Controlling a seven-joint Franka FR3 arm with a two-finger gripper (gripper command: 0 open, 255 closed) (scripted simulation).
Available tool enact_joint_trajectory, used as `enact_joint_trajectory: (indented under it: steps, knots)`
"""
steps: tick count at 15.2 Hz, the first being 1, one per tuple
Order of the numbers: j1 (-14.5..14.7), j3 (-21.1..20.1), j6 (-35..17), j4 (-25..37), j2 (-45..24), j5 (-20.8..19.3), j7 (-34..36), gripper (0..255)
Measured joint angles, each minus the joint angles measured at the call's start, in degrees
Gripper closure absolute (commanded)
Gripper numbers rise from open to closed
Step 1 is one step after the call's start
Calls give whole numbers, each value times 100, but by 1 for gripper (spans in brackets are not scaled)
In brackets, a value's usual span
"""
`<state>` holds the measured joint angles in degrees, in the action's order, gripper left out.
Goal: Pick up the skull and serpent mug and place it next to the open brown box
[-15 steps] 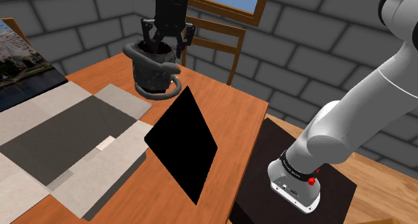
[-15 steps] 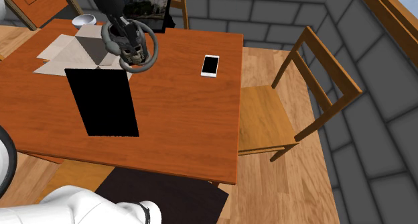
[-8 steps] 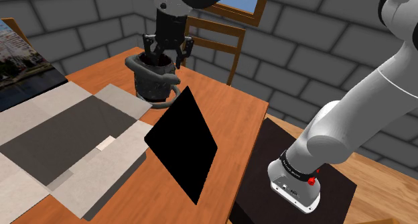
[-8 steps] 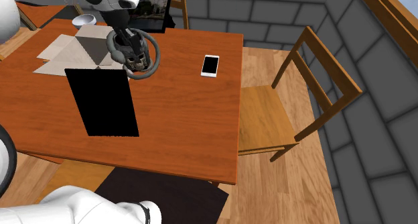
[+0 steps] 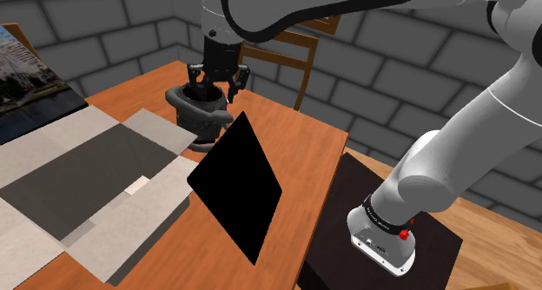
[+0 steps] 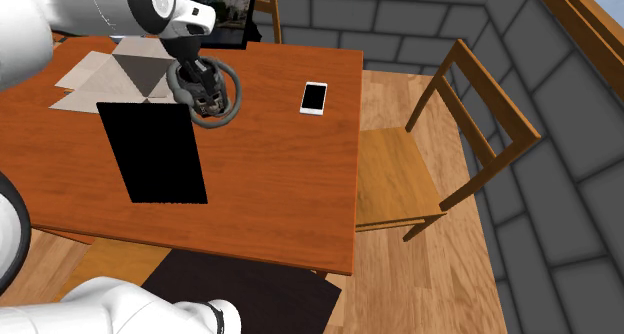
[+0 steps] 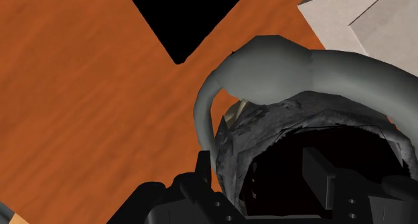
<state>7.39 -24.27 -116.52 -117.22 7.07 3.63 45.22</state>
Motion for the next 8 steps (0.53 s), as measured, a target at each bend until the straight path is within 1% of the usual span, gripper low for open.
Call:
enact_joint_trajectory:
  steps: [8]
  knots:
    - [5,-32,-626,-474,-164,-58,35,255]
